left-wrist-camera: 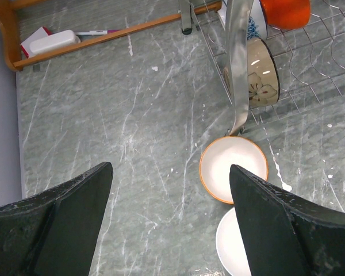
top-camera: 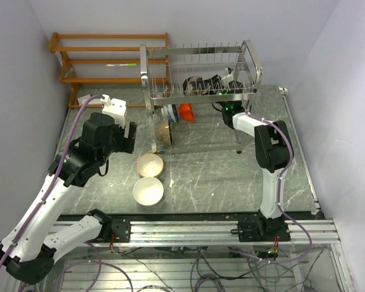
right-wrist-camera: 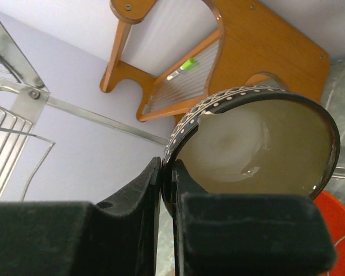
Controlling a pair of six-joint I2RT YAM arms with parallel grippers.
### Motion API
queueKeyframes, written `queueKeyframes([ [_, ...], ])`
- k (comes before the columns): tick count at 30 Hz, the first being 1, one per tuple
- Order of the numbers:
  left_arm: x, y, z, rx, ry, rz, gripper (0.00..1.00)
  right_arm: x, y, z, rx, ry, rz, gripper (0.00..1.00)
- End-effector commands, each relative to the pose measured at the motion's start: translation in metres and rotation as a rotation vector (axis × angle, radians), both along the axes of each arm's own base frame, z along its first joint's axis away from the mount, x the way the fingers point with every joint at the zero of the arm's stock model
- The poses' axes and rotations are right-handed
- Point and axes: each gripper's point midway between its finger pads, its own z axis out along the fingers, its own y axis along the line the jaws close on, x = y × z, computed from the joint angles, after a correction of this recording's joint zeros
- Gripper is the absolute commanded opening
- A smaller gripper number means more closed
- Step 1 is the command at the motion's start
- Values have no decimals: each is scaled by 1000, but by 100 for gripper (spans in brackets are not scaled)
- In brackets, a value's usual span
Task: Load the bowls into the dish rack
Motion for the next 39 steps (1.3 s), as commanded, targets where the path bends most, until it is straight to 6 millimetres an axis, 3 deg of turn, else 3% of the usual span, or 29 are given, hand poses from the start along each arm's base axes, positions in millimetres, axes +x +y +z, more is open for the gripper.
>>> queueKeyframes([
  [1,3,-5,2,-3,-16,-13,93,3,-28,48,-43,-117,-83,0],
  [12,7,-6,-2,13,0,-5,93,-2,-19,21,-67,-78,12,0],
  [26,21,-11,-3,38,8,8,93,-16,-31,-7,1,-35,157,0],
  [33,29,-20,10,-19,-20,12,93,-12,-41,-41,-73,16,74,0],
  [39,35,-38,32,-118,-60,-26,93,-3,-44,-45,-162,18,43,0],
])
